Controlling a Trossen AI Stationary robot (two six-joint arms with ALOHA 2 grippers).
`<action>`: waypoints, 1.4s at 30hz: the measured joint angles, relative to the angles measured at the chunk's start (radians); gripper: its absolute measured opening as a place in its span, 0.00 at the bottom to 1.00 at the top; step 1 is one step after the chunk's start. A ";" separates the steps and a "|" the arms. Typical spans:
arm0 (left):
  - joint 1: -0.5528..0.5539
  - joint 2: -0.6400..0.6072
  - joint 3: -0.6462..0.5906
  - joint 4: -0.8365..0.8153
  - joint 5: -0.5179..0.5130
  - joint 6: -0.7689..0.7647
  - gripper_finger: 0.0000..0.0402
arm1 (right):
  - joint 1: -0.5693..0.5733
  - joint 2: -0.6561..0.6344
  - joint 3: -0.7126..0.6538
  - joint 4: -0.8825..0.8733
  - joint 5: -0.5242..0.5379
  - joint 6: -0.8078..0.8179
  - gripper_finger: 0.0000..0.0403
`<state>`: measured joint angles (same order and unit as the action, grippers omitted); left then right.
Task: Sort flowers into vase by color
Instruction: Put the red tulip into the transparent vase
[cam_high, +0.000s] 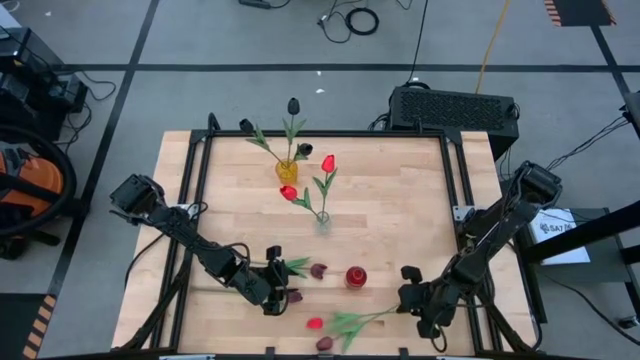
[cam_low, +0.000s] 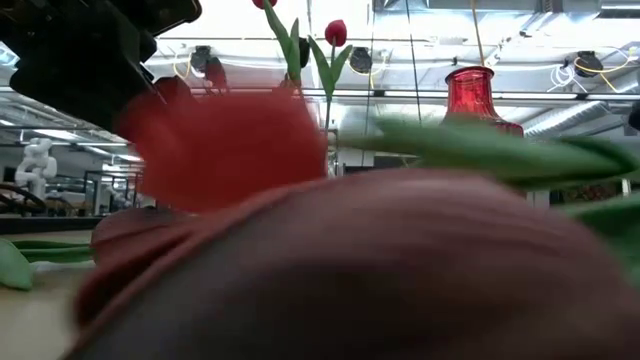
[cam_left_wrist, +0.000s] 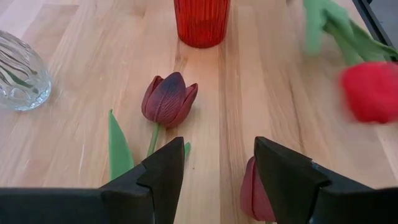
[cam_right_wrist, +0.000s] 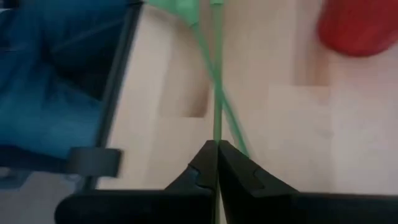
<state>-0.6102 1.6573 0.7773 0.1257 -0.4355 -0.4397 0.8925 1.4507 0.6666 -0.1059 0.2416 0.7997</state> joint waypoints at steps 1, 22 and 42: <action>0.000 0.000 0.000 0.003 0.000 0.000 0.50 | 0.000 0.000 0.000 -0.004 0.011 0.000 0.00; -0.011 -0.009 0.054 0.084 -0.016 0.096 0.50 | -0.112 -0.046 0.001 0.020 0.050 -0.094 0.00; -0.197 -0.398 0.177 -0.205 -0.488 0.373 0.50 | -0.256 -0.377 0.002 0.011 0.124 -0.393 0.00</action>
<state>-0.8071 1.2591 0.9546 -0.0797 -0.9233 -0.0664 0.6368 1.0735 0.6689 -0.0949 0.3652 0.4071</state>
